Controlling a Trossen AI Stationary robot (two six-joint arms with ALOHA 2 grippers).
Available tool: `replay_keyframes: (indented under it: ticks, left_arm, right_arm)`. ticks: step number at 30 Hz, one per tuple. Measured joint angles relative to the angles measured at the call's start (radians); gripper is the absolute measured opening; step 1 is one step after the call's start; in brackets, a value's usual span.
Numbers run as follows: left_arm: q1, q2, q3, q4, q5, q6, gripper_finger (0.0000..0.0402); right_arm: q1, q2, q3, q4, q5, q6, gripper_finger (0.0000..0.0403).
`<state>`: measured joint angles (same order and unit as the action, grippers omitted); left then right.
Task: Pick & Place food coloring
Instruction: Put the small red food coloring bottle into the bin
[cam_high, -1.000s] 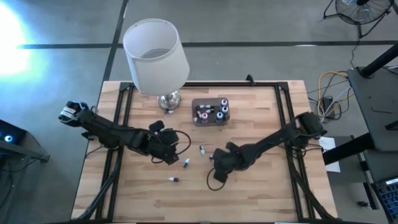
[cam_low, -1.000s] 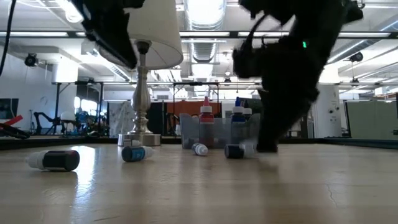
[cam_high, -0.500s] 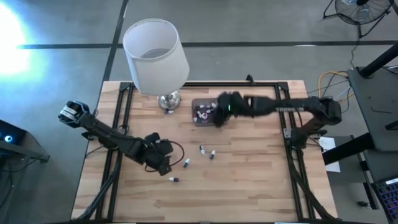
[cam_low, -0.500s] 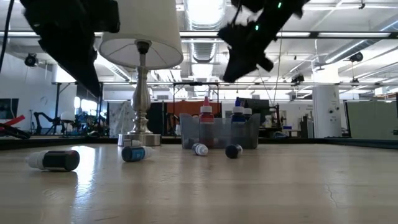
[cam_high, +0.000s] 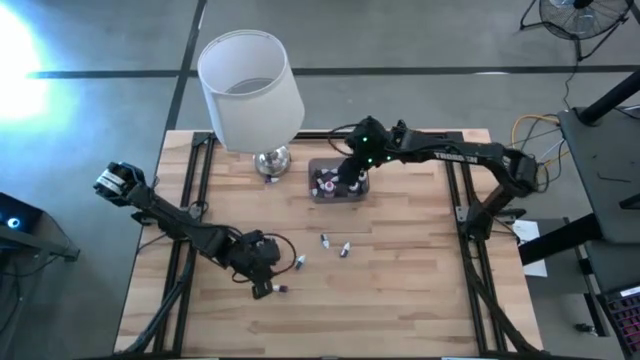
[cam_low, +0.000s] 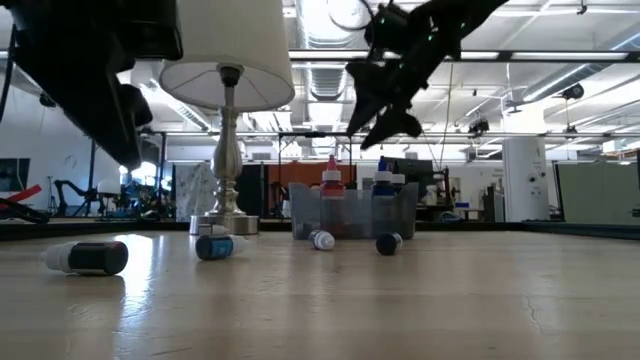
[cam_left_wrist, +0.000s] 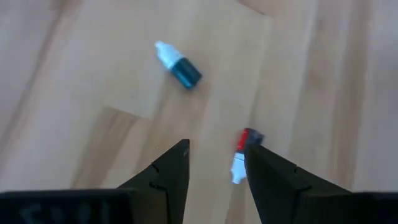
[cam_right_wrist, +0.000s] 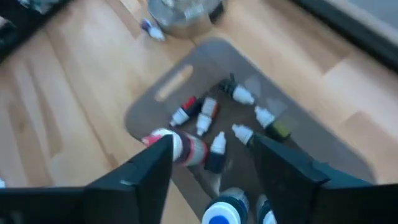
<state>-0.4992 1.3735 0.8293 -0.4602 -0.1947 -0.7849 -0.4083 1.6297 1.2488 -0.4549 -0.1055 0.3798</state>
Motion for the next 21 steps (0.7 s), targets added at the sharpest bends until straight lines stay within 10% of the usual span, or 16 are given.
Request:
replay_keyframes:
  ticks: [21]
  left_arm:
    - [-0.124,0.208,-0.020,0.233,-0.074,0.254,0.0131]
  right_arm:
    - [0.223,-0.228,-0.070,-0.274,0.355,-0.014,0.0308]
